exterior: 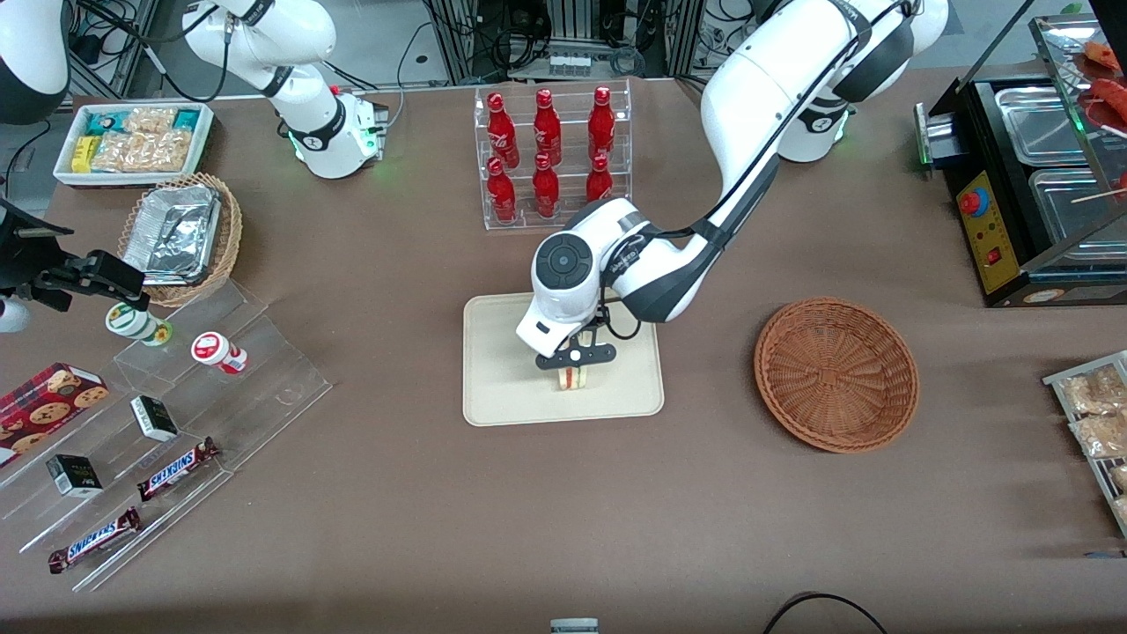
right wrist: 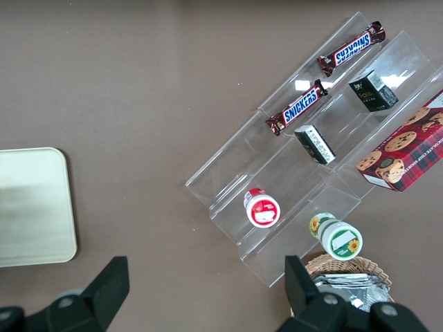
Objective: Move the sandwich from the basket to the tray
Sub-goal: 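Lower the sandwich onto the tray and open the left gripper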
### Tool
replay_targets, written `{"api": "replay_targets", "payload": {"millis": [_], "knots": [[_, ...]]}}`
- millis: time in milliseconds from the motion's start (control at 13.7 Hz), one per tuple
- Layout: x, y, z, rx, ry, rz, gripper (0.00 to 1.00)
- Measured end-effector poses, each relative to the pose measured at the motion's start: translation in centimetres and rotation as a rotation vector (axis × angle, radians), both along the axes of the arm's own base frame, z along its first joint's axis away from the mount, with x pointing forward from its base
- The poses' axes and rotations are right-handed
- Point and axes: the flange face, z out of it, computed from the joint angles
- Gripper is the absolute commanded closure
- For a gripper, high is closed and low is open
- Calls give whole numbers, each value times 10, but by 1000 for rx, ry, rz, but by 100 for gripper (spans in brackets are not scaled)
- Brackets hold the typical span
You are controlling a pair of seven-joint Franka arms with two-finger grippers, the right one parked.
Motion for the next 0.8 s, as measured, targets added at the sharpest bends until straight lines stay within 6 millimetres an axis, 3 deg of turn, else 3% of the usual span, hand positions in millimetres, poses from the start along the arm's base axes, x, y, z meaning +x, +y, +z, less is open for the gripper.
{"api": "replay_targets", "payload": {"millis": [292, 365, 438, 803], "knots": [[-2, -8, -20, 28, -9, 11, 100], [-3, -10, -23, 29, -7, 12, 87], [-3, -11, -24, 29, -6, 12, 1], [2, -10, -19, 22, -18, 19, 0]]}}
